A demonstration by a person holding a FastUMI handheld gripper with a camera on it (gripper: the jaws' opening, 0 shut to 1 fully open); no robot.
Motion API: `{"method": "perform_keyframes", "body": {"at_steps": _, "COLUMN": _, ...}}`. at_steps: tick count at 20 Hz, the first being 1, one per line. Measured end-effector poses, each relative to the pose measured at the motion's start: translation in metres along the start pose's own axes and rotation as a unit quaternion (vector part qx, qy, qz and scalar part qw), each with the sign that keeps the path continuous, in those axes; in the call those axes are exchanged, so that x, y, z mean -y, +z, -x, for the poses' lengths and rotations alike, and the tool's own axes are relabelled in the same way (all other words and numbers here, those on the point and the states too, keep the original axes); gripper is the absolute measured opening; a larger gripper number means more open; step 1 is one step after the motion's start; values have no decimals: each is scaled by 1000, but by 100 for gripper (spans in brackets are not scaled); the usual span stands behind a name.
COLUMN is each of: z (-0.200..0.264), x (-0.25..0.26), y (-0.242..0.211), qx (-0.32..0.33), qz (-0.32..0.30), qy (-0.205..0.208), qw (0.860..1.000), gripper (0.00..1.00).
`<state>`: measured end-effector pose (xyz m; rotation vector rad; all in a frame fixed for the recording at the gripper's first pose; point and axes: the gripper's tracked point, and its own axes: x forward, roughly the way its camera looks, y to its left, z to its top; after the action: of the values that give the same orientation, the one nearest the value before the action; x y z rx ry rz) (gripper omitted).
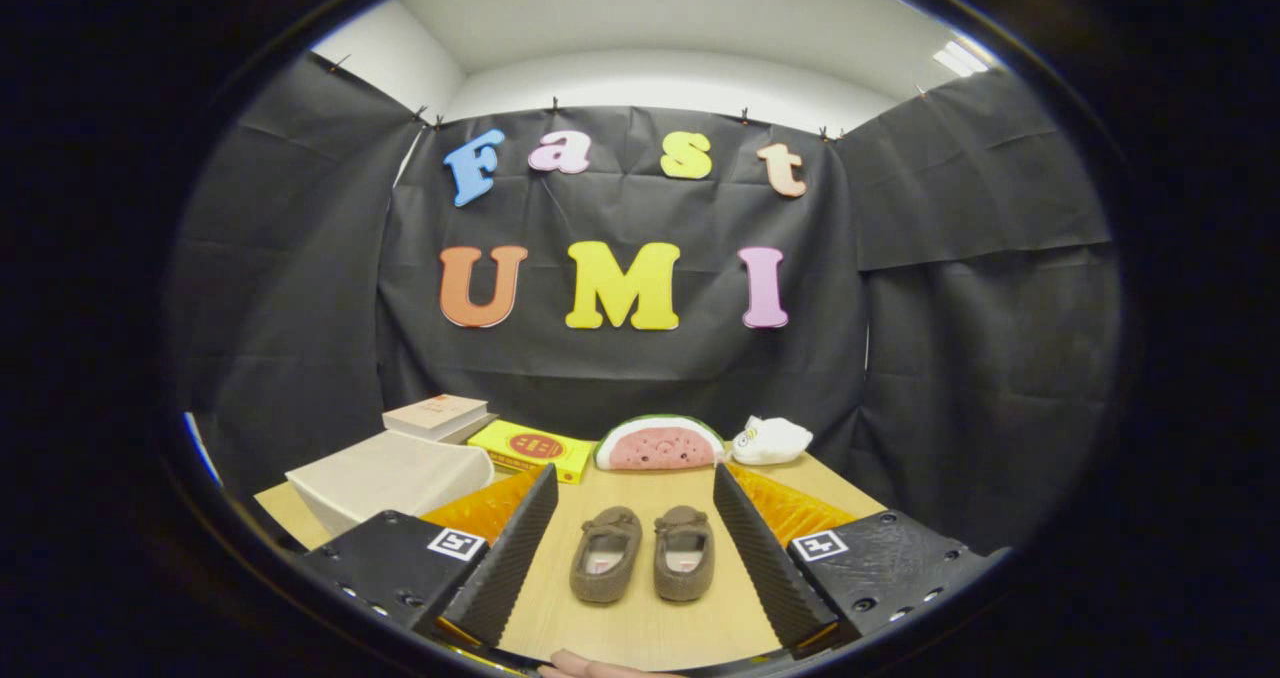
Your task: Open the storage box then place both shoes into the box .Put the left shoe in first, then the right shoe, with the right side of both shoes facing outward in a uniform manner.
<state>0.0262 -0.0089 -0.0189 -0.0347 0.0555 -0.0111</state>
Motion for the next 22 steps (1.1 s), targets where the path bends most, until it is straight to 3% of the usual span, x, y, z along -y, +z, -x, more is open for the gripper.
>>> {"method": "perform_keyframes", "body": {"at_steps": 3, "z": -22, "x": -10, "y": -22, "qx": -28, "qz": -12, "qy": 18, "qw": 999, "gripper": 95}}
{"method": "perform_keyframes", "body": {"at_steps": 5, "z": -41, "x": -37, "y": -38, "qx": -56, "qz": -52, "qy": 75, "qw": 994, "gripper": 95}}
{"method": "perform_keyframes", "body": {"at_steps": 8, "z": -69, "x": -80, "y": -61, "qx": -112, "qz": -119, "qy": 178, "qw": 970, "gripper": 95}}
{"method": "perform_keyframes", "body": {"at_steps": 11, "z": -106, "x": -113, "y": -84, "qx": -167, "qz": -163, "qy": 250, "qw": 940, "gripper": 95}}
{"method": "perform_keyframes", "body": {"at_steps": 14, "z": -132, "x": -137, "y": -99, "qx": -228, "qz": -212, "qy": 308, "qw": 899, "gripper": 96}}
{"method": "perform_keyframes", "body": {"at_steps": 17, "z": -151, "x": -160, "y": -99, "qx": -271, "qz": -277, "qy": 370, "qw": 844, "gripper": 95}}
{"method": "perform_keyframes", "body": {"at_steps": 22, "z": -177, "x": -189, "y": -129, "qx": -351, "qz": -349, "qy": 421, "qw": 760, "gripper": 92}}
